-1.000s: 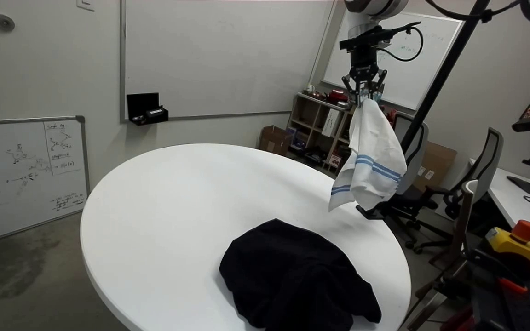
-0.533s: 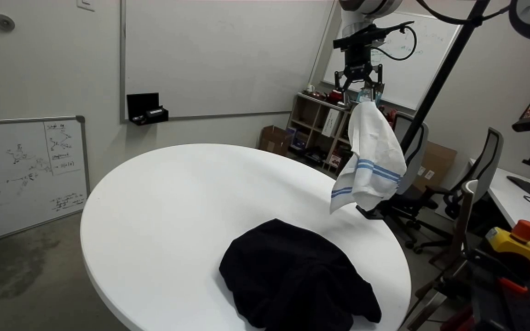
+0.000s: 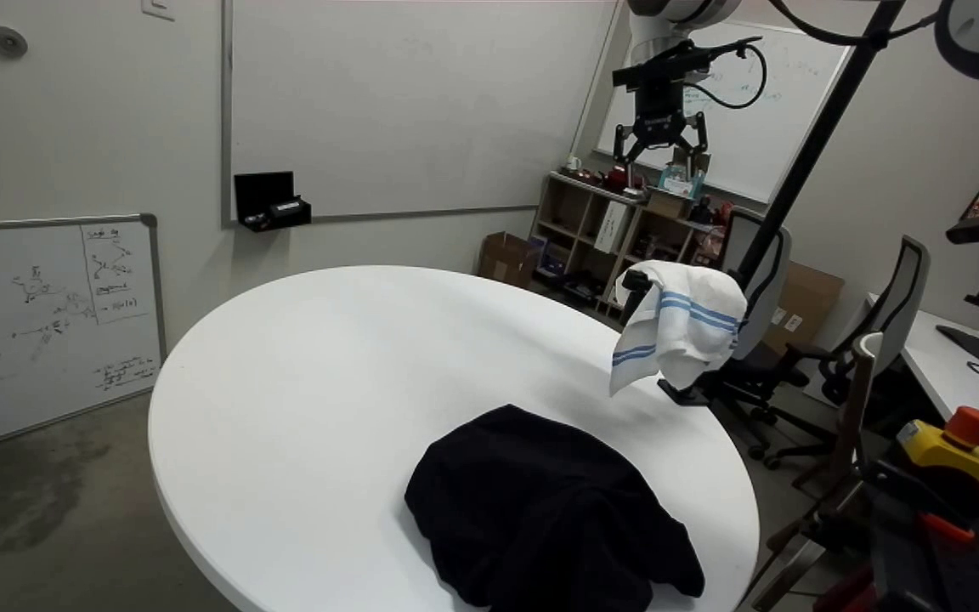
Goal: Hang the tea towel on the stand
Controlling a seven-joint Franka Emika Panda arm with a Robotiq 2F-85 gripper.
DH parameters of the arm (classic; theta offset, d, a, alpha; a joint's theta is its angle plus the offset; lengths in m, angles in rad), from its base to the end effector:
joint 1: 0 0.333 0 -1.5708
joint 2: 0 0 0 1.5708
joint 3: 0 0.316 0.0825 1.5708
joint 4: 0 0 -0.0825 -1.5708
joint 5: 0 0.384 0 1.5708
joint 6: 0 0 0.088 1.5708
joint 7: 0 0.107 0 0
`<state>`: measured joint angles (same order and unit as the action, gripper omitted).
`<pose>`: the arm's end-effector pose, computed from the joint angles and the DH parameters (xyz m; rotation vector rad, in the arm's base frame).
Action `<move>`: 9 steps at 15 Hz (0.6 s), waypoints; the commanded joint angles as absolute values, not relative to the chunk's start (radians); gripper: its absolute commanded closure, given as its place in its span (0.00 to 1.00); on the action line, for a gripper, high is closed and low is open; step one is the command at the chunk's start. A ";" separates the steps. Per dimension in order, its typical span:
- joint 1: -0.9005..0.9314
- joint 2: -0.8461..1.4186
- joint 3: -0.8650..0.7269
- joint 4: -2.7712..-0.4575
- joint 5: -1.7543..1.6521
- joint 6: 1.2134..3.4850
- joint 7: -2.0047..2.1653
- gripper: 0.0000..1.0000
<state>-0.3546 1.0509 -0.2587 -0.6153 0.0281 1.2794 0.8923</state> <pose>0.6629 -0.3432 0.3416 2.1571 -1.8482 -0.4669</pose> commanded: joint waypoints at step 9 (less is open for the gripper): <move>-0.322 0.936 -0.122 -0.608 0.052 0.977 0.591 0.00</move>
